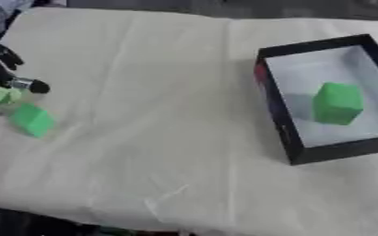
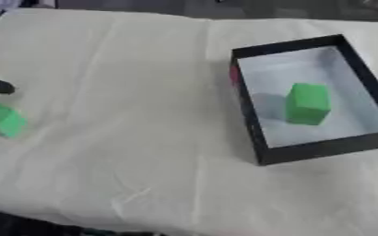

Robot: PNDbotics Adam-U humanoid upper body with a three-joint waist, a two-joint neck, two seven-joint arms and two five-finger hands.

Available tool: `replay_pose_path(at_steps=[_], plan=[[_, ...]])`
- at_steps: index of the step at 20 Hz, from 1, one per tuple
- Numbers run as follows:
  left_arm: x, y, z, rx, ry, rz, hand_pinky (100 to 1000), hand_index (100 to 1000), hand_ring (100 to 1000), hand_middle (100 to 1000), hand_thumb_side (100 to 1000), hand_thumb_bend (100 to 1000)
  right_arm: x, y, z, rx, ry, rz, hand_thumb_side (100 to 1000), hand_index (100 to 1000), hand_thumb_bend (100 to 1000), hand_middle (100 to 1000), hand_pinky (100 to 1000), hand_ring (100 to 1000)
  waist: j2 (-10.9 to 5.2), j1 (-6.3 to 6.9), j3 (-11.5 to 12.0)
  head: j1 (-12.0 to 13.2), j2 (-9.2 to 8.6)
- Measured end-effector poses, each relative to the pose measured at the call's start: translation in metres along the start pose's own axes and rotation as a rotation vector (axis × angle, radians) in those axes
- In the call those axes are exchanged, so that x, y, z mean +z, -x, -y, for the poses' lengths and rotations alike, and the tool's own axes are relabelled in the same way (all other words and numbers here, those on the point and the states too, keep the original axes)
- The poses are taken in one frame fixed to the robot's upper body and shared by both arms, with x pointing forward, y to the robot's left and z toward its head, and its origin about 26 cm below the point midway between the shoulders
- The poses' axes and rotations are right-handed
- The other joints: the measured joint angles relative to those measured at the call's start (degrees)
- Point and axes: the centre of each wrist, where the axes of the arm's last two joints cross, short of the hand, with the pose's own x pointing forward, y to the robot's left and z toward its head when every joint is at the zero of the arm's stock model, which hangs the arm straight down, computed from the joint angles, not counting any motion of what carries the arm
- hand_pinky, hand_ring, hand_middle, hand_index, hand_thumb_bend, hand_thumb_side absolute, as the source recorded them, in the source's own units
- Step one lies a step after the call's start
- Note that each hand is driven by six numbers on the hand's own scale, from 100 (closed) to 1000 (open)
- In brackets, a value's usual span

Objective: Pick up the objects with one hand, pass them to the other hand, and then place them into the box on the other side of the table.

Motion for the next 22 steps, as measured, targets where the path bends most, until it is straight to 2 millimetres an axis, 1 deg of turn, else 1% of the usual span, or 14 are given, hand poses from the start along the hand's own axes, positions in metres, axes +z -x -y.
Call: replay_pose_path(at_steps=[1, 2, 9, 15, 16, 18, 22], plan=[[0.0, 0.003, 0.001, 0.005, 0.008, -0.009, 827, 847, 848, 770, 589, 931, 0.0, 0.0, 0.0, 0.003, 0.0, -0.002, 443, 1000, 100, 1000, 969, 1000, 0.0, 0.0, 0.0, 0.0, 0.0], [0.001, 0.006, 0.002, 0.009, 0.015, -0.018, 824, 841, 846, 767, 578, 949, 0.001, 0.0, 0.0, 0.006, 0.0, -0.006, 470, 1000, 100, 1000, 968, 1000, 0.0, 0.0, 0.0, 0.1, 0.0], [0.001, 0.02, 0.011, 0.023, 0.042, -0.082, 829, 844, 849, 773, 591, 958, 0.001, 0.001, 0.001, 0.018, -0.003, -0.018, 470, 1000, 100, 1000, 967, 1000, 0.01, 0.42, 0.1, 0.7, 0.0], [-0.007, 0.029, 0.022, 0.001, 0.052, -0.153, 822, 832, 842, 763, 569, 935, 0.001, 0.002, -0.001, 0.033, -0.016, -0.029, 470, 1000, 100, 1000, 966, 1000, 0.21, 0.89, 0.0, 1.7, 0.0], [-0.008, 0.03, 0.024, -0.004, 0.056, -0.164, 820, 829, 840, 761, 548, 924, 0.001, 0.002, -0.001, 0.036, -0.017, -0.031, 470, 1000, 100, 1000, 966, 1000, 0.23, 0.94, -0.1, 1.8, 0.0], [-0.011, 0.033, 0.026, -0.01, 0.065, -0.182, 818, 825, 839, 759, 550, 900, 0.002, 0.003, -0.001, 0.039, -0.018, -0.035, 470, 1000, 100, 1000, 965, 1000, 0.32, 0.97, -0.1, 2.0, 0.0], [-0.013, 0.036, 0.029, -0.013, 0.076, -0.201, 814, 816, 834, 753, 568, 887, 0.002, 0.004, -0.001, 0.045, -0.022, -0.042, 470, 1000, 100, 1000, 968, 1000, 0.36, 0.97, -0.1, 2.0, 0.0]])
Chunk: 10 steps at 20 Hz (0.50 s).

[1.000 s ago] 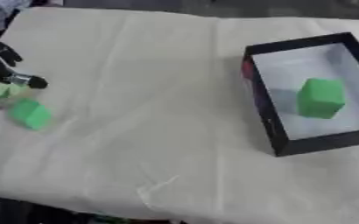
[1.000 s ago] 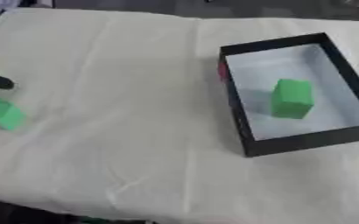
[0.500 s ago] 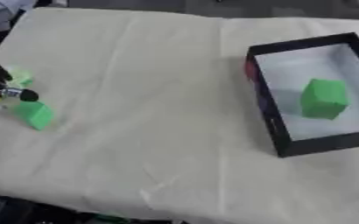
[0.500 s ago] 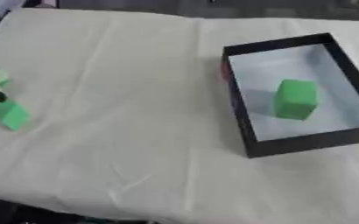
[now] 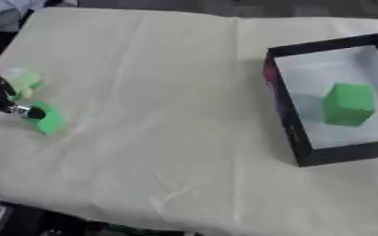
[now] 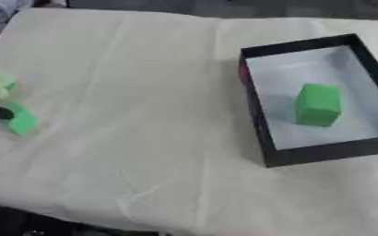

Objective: Pick up the objects with one hand, pass them to the other hand, and then place them into the box on the other side of the table.

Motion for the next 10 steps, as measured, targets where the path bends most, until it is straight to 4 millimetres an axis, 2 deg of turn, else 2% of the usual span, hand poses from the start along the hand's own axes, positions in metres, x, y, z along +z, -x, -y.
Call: replay_pose_path(at_steps=[10], plan=[[-0.0021, 0.001, 0.0008, 0.001, 0.046, 0.002, 807, 789, 827, 746, 594, 857, 0.0007, 0.0031, 0.0015, 0.016, -0.002, -0.02, 470, 1000, 100, 1000, 970, 1000, 0.0, 0.0, 0.0, 0.0, 0.0]])
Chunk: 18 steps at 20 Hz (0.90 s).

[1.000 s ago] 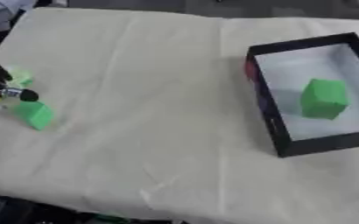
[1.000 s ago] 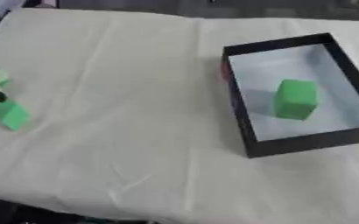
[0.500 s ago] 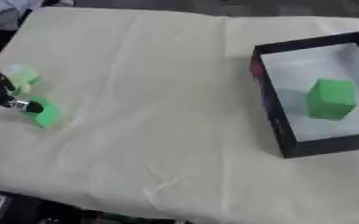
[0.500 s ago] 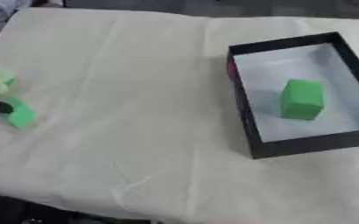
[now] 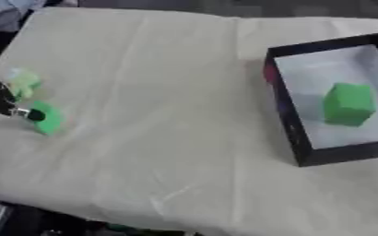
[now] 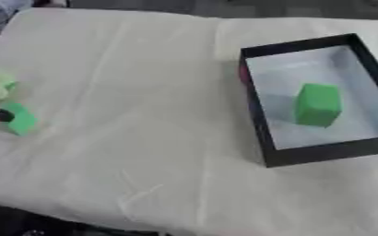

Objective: Pick up the objects with one hand, pass them to the other hand, and then place them into the box on the other side of the table.

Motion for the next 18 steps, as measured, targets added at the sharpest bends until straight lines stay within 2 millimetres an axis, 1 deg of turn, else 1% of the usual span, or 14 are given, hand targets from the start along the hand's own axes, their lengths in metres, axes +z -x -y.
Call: replay_pose_path(at_steps=[4, 10, 16, 18], plan=[[-0.002, -0.003, 0.002, -0.01, 0.018, -0.001, 800, 761, 820, 742, 601, 852, 0.0, 0.001, 0.0, 0.008, -0.003, -0.006, 470, 1000, 100, 1000, 970, 1000, 0.0, 0.0, -0.2, 0.0, 0.0], [-0.009, -0.013, 0.005, -0.036, 0.026, -0.001, 797, 739, 817, 743, 631, 845, 0.0, 0.003, -0.001, 0.014, -0.007, -0.016, 470, 1000, 100, 1000, 971, 1000, 0.26, 0.0, -0.4, 0.0, 0.0], [-0.017, -0.018, 0.008, -0.071, 0.038, -0.008, 797, 734, 817, 743, 620, 843, 0.0, 0.005, -0.002, 0.017, -0.009, -0.024, 470, 1000, 100, 1000, 971, 1000, 0.34, 0.0, -0.4, 0.4, 0.0], [-0.019, -0.019, 0.009, -0.081, 0.043, -0.012, 796, 729, 816, 743, 614, 830, 0.0, 0.005, -0.002, 0.018, -0.008, -0.025, 470, 1000, 100, 1000, 971, 1000, 0.34, 0.0, -0.5, 0.5, 0.0]])
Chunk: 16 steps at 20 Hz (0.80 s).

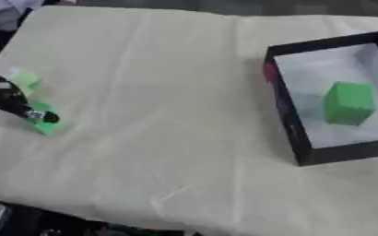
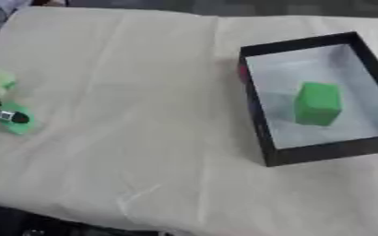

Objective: Pick up the objects with one hand, pass them to the other hand, and then place them into the box on the other side of the table.

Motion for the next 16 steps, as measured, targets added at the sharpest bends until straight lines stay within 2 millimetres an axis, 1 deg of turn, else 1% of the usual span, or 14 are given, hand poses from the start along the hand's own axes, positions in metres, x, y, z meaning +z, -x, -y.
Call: replay_pose_path(at_steps=[8, 12, 16], plan=[[-0.0056, 0.0018, 0.0036, -0.034, 0.014, -0.019, 795, 731, 817, 744, 607, 822, 0.0001, 0.0003, -0.0001, 0.005, -0.004, 0.002, 470, 1000, 100, 1000, 972, 1000, 0.0, 0.0, 0.1, 0.3, 0.0], [-0.0057, 0.0019, 0.0036, -0.039, 0.015, -0.021, 791, 718, 811, 735, 601, 784, 0.0003, 0.0006, -0.0001, 0.007, -0.005, 0.001, 470, 1000, 100, 1000, 973, 1000, 0.0, 0.0, 0.1, 0.5, 0.0], [-0.0061, 0.0023, 0.0037, -0.034, 0.014, -0.028, 781, 695, 798, 719, 585, 716, 0.0019, 0.0037, -0.0005, 0.008, -0.004, -0.008, 470, 1000, 100, 1000, 973, 1000, 0.0, 0.0, 0.1, 0.7, 0.0]])
